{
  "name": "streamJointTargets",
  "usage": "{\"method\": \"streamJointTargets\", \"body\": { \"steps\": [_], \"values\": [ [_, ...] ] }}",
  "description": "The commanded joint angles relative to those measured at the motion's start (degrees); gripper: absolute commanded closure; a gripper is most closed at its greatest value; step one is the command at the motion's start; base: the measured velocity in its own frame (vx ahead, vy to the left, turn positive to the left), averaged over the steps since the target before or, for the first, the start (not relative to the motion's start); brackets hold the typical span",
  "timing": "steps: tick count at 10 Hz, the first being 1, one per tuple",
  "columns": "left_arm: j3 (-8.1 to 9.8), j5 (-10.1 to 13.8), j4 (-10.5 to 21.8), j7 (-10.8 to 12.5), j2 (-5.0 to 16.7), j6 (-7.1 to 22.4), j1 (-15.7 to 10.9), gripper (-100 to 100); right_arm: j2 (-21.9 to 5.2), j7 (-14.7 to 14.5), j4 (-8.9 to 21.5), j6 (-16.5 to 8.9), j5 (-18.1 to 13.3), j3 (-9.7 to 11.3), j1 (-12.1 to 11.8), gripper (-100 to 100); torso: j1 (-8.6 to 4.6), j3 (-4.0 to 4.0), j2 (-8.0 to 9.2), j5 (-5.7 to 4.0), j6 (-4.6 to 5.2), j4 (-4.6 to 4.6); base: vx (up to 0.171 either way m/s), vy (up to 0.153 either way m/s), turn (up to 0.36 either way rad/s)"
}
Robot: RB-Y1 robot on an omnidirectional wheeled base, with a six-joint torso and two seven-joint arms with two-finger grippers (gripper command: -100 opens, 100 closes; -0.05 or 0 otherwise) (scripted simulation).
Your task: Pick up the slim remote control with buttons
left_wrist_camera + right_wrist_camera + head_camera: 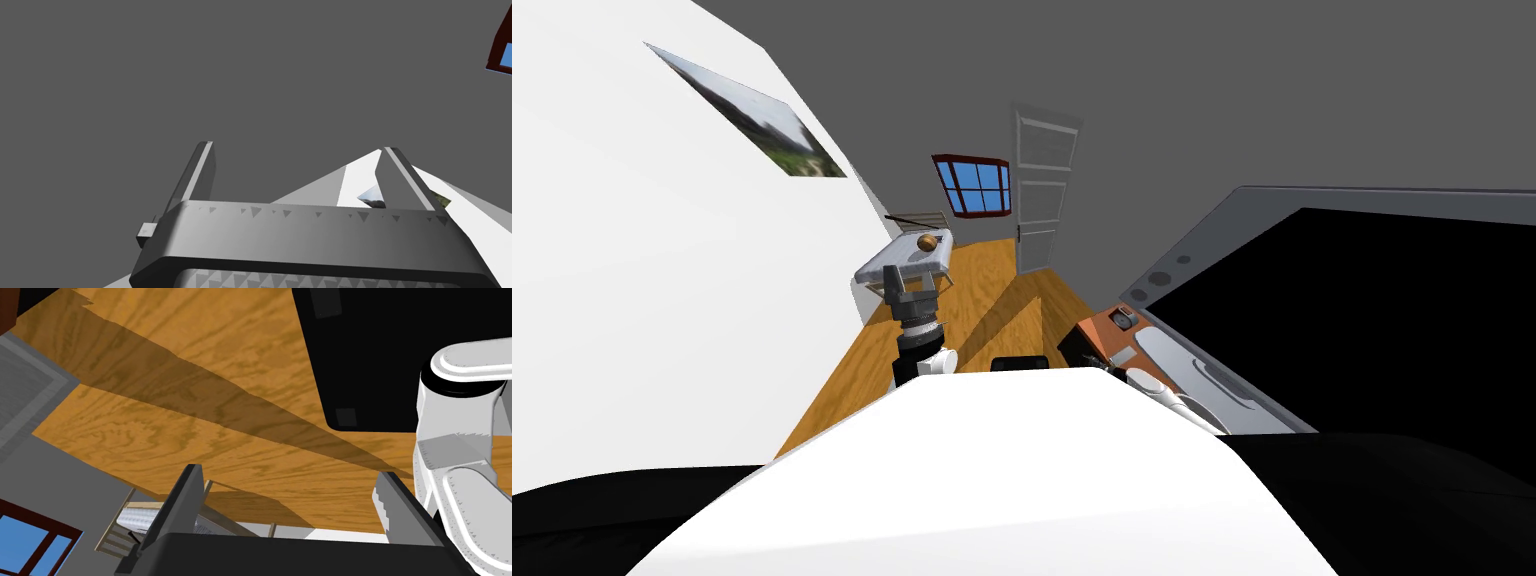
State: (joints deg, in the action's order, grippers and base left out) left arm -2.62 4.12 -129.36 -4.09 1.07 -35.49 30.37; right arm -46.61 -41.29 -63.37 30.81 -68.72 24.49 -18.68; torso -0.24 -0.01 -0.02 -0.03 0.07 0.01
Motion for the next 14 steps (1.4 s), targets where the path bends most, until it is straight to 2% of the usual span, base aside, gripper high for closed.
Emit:
{"method": "streamJointTargets", "body": {
  "steps": [1,2,3,4,5,7,10,11,12,14],
  "values": [
    [0.00,0.00,0.00,0.00,0.00,0.00,0.00,0,-0.25,-2.81,2.63,0.93,0.04,-0.29,-0.14,-100,0.00,0.00,0.00,0.00,0.00,0.00,0.013,-0.044,0.107],
    [0.00,0.00,0.00,0.00,0.00,0.00,0.01,0,-1.35,-4.16,4.41,1.18,-1.18,0.82,0.23,-100,0.01,0.01,0.01,0.00,0.04,0.00,0.029,-0.046,0.167],
    [0.00,0.00,0.00,0.00,0.00,0.00,0.00,0,-1.35,-4.58,4.83,1.18,-1.18,0.82,0.23,-100,-0.01,-0.02,-0.04,0.00,0.00,-0.01,0.025,-0.051,0.103],
    [0.00,0.00,0.00,0.00,0.00,0.00,0.01,0,-2.40,-6.28,6.91,1.41,-2.32,1.89,0.59,-100,-0.01,-0.02,-0.03,-0.01,0.04,-0.01,0.022,-0.063,0.171],
    [0.00,0.00,0.00,0.00,0.00,0.00,0.00,0,-2.40,-6.28,6.91,1.41,-2.32,1.89,0.59,-100,-0.06,-0.01,-0.02,-0.01,0.01,-0.01,0.012,-0.059,0.108],
    [0.00,0.00,0.00,0.00,0.00,0.00,0.00,0,-4.31,-9.44,10.24,1.80,-4.45,3.89,1.25,-100,-0.06,0.00,0.00,-0.01,0.02,0.00,0.014,-0.084,0.178],
    [0.01,0.00,0.00,0.00,0.01,0.00,0.01,0,-6.51,-13.33,15.50,2.14,-7.22,6.42,2.06,-100,-0.35,-0.09,-0.16,-0.08,0.01,-0.03,0.049,-0.147,0.235],
    [0.01,0.00,0.00,0.00,0.01,0.00,0.01,0,-6.51,-13.33,15.50,2.14,-7.22,6.42,2.06,-100,-0.42,-0.11,-0.19,-0.10,0.02,-0.04,0.035,-0.111,0.056],
    [0.01,0.00,0.00,0.00,0.01,0.00,0.02,0,-7.30,-15.22,17.98,2.18,-8.71,7.73,2.46,-100,-0.25,-0.08,-0.14,-0.07,0.06,-0.04,0.031,-0.121,0.214],
    [0.02,0.00,0.00,0.00,0.01,0.00,0.01,0,-7.66,-16.78,20.21,2.10,-10.10,8.92,2.76,-100,-0.41,-0.13,-0.23,-0.09,0.03,-0.04,0.067,-0.185,0.175]
  ]
}}
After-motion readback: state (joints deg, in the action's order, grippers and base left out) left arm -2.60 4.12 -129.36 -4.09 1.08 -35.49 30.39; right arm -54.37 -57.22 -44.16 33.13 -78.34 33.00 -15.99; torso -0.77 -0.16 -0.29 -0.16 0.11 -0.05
